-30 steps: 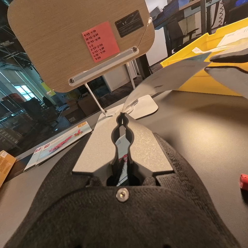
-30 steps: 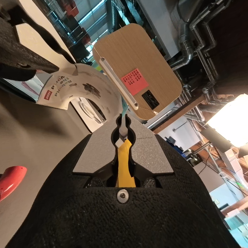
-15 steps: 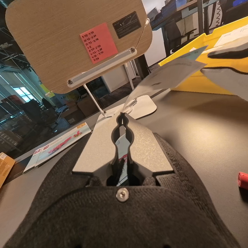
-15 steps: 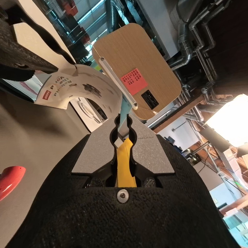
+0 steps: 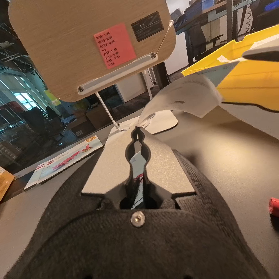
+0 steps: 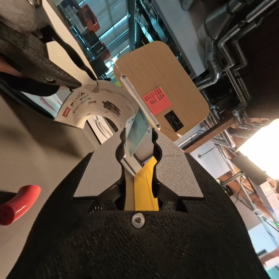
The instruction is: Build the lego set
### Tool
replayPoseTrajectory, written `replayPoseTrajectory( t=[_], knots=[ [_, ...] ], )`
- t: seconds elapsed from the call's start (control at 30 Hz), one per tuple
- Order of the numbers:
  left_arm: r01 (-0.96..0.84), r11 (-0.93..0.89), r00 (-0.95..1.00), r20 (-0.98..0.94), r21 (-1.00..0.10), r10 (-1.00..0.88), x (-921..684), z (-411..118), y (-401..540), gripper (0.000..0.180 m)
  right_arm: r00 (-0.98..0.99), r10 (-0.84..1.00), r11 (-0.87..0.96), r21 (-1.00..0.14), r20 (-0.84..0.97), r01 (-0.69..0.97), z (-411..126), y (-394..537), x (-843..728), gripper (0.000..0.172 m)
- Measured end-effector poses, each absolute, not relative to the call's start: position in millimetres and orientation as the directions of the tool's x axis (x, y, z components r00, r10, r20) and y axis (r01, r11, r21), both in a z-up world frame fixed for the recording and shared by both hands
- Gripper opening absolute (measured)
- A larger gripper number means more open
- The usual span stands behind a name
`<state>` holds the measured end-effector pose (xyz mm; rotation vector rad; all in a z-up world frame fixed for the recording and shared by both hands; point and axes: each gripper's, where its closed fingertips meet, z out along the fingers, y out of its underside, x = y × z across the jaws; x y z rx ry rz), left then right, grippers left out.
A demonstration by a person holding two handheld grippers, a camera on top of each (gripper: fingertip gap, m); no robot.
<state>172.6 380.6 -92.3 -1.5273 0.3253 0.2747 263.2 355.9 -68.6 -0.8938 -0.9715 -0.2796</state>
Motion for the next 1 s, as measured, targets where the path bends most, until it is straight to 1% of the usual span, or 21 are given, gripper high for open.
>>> replayPoseTrajectory(
  t=[0.2, 0.37, 0.43, 0.5, 0.57, 0.63, 0.73, 0.83, 1.0],
  knots=[
    [-0.357, 0.034, 0.934, -0.357, -0.934, -0.014, 170, -90, 380, 0.0, 0.548, 0.298, 0.658, -0.584, 0.782, 0.475, -72, 346, 251, 0.056],
    [-0.348, 0.033, 0.937, -0.349, -0.937, -0.014, 170, -90, 380, 0.0, 0.585, 0.257, 0.652, -0.585, 0.769, 0.482, -65, 349, 258, 0.053],
    [-0.349, 0.033, 0.937, -0.35, -0.936, -0.012, 170, -90, 380, 0.0, 0.581, 0.321, 0.669, -0.613, 0.748, 0.42, -65, 342, 255, 0.054],
    [-0.353, 0.036, 0.935, -0.353, -0.935, -0.011, 170, -90, 380, 0.0, 0.575, 0.421, 0.692, -0.658, 0.702, 0.297, -60, 327, 249, 0.056],
    [-0.359, 0.039, 0.933, -0.36, -0.932, -0.009, 170, -90, 379, 0.0, 0.583, 0.455, 0.701, -0.674, 0.673, 0.233, -53, 320, 250, 0.063],
    [-0.365, 0.039, 0.931, -0.366, -0.93, -0.01, 171, -90, 379, 0.0, 0.588, 0.466, 0.702, -0.681, 0.661, 0.209, -50, 318, 251, 0.07],
    [-0.366, 0.04, 0.93, -0.367, -0.93, -0.011, 171, -90, 379, 0.0, 0.549, 0.471, 0.691, -0.676, 0.69, 0.257, -61, 322, 245, 0.072],
    [-0.366, 0.041, 0.93, -0.367, -0.93, -0.012, 171, -90, 379, 0.0, 0.517, 0.422, 0.679, -0.637, 0.745, 0.363, -74, 331, 240, 0.069],
    [-0.365, 0.044, 0.93, -0.366, -0.93, -0.015, 172, -90, 379, 0.0, 0.471, 0.392, 0.66, -0.598, 0.79, 0.454, -88, 338, 238, 0.047]
  ],
)
